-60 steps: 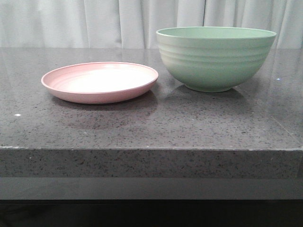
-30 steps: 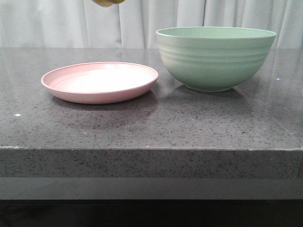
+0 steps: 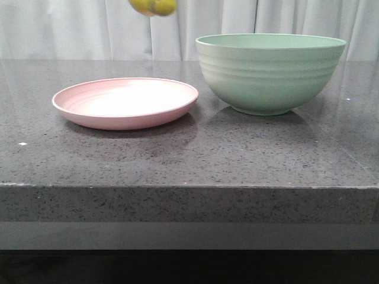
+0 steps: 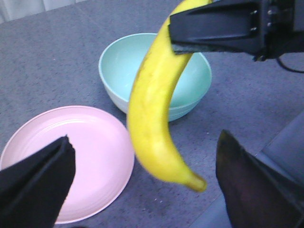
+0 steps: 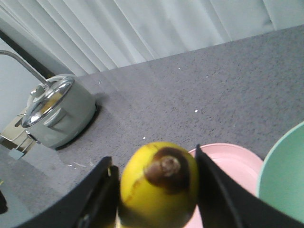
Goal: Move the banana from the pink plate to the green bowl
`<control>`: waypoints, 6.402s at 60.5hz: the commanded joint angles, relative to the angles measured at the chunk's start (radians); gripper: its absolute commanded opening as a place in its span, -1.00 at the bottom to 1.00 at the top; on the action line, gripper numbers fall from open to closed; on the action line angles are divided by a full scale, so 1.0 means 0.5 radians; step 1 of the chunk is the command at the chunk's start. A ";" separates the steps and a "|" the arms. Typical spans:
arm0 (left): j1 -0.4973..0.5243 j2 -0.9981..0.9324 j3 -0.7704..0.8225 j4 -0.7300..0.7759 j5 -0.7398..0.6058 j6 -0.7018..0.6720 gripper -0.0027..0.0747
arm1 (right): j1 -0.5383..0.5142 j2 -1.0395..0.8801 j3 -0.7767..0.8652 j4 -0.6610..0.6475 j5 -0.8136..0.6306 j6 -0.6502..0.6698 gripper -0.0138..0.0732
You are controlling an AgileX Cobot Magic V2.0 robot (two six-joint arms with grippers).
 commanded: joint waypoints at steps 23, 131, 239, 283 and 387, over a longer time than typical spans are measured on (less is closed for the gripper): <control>0.326 -0.039 -0.051 0.024 -0.038 -0.020 0.59 | -0.459 0.216 -0.703 -0.477 0.289 -0.211 -0.48; 0.326 0.056 -0.047 0.024 -0.048 -0.020 0.59 | -0.616 0.652 -0.843 -0.759 0.519 -0.211 -0.13; 0.326 -1.200 1.041 1.377 -0.411 -1.118 -0.98 | -0.660 -1.197 0.722 -0.852 0.097 -0.278 -0.82; 0.326 -2.198 1.644 1.266 -0.451 -1.114 -0.98 | -0.660 -2.295 1.439 -0.847 0.168 -0.278 -0.82; 1.178 -2.210 2.580 0.217 -1.340 -0.049 -0.98 | -0.660 -2.295 1.439 -0.847 0.166 -0.278 -0.82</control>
